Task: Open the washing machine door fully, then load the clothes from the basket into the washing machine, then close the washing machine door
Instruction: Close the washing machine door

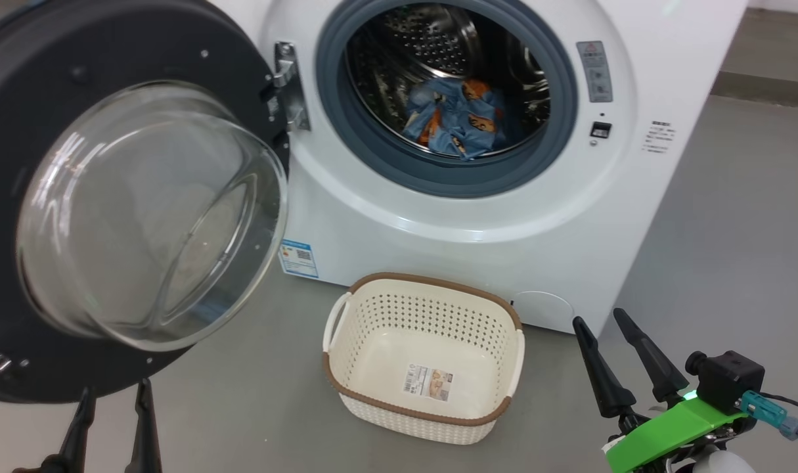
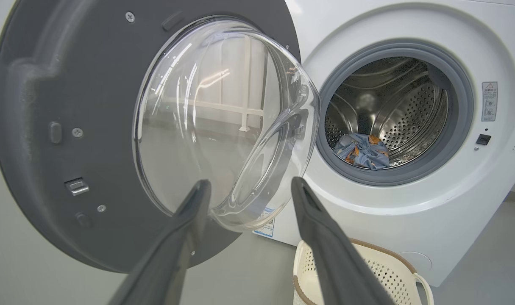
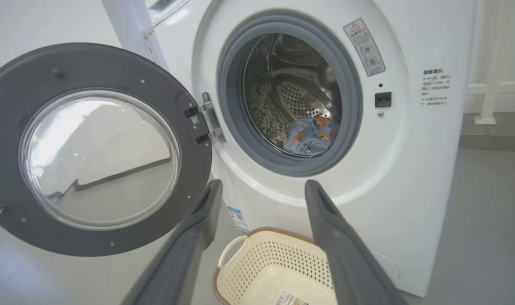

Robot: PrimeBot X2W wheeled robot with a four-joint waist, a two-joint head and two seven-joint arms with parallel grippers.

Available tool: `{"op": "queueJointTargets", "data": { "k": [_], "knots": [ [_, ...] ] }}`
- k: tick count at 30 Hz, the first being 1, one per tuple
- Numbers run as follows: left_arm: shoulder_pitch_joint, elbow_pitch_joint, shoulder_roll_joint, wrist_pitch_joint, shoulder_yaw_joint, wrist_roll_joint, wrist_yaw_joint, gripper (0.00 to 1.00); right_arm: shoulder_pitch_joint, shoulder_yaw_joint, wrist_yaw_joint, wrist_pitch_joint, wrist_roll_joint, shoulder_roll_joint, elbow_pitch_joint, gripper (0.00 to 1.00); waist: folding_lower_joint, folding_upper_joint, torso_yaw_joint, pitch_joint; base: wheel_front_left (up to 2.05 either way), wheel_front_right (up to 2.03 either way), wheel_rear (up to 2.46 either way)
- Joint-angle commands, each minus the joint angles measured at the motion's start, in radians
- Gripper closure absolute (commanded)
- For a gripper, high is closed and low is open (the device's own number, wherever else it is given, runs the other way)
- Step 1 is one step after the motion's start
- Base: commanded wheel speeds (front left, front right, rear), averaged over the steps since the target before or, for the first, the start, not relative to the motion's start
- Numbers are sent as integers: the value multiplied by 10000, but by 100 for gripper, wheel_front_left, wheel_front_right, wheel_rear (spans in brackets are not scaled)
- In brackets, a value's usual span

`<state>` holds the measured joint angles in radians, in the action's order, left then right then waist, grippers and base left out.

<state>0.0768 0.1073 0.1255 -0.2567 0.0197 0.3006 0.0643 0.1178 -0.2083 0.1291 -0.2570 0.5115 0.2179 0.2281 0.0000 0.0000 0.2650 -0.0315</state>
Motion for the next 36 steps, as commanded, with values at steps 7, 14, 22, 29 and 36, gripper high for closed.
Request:
{"op": "queueJointTargets", "data": {
  "k": [7,14,22,29,36],
  "knots": [
    [-165,-272,200,-25,366,-89,-301,0,-22,-313,16,-48,44,-27,-169,0,0,0,837,-129,0,0,0],
    [-146,-280,225,-27,363,-100,-427,0,-36,-376,16,-48,91,-11,-142,0,0,0,1175,-134,0,0,0],
    [-107,-284,243,-29,342,-98,-515,0,-84,-414,16,-48,75,15,-162,0,0,0,1438,-129,0,0,0],
    [-70,-303,256,-32,324,-64,-559,0,-91,-448,16,-48,73,37,-154,0,0,0,1573,-106,0,0,0],
    [-40,-351,252,-37,344,-24,-624,0,-99,-481,16,-48,92,36,-171,0,0,0,1497,-109,0,0,0]
  ]
}}
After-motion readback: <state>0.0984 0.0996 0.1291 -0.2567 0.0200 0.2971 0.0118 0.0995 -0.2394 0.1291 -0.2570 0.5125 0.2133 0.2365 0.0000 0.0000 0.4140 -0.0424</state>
